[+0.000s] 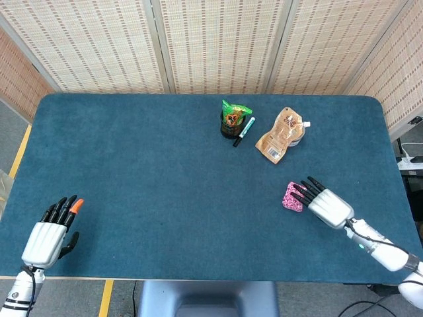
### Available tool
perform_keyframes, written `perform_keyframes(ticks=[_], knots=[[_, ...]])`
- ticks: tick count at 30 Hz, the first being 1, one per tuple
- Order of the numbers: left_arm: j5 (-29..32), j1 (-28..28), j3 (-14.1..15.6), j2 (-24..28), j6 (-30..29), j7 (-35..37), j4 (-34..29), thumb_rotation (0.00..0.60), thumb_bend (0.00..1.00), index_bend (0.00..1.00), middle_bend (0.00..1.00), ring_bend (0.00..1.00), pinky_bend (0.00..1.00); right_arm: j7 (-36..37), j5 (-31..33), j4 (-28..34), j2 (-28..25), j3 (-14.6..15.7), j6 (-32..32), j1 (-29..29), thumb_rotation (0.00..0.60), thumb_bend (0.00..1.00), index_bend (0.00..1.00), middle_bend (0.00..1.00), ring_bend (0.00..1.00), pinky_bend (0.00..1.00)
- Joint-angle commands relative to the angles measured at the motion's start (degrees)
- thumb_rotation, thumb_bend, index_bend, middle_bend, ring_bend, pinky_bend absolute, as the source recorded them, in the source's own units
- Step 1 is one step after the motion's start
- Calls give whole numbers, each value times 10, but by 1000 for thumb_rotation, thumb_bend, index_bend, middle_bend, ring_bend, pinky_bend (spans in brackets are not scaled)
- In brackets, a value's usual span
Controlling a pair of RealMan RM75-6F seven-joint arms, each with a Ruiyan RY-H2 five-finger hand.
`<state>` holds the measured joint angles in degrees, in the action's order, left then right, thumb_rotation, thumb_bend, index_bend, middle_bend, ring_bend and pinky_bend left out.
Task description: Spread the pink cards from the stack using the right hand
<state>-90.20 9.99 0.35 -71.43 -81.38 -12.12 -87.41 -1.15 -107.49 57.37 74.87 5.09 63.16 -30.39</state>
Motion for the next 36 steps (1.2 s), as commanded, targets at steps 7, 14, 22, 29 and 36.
perform_keyframes(ticks=[7,14,22,29,36], knots=[[9,3,-6,-3,5,1,6,600,461,0,0,37,170,12,-2,-45,39,12,-26,-35,600,232,98,61,0,0],[13,5,-5,-4,10,1,8,600,462,0,0,36,170,14,11,-73,57,14,-33,-45,600,231,127,92,0,0],[17,6,-6,-6,12,-4,8,600,461,0,0,37,171,21,22,-97,75,19,-42,-57,600,232,151,108,0,0],[18,6,-6,-5,12,-3,9,600,461,0,0,44,171,17,28,-105,86,23,-42,-62,600,232,159,108,0,0],[15,6,-6,-4,10,2,11,600,461,0,0,43,174,14,35,-116,97,24,-35,-63,600,231,209,148,0,5]])
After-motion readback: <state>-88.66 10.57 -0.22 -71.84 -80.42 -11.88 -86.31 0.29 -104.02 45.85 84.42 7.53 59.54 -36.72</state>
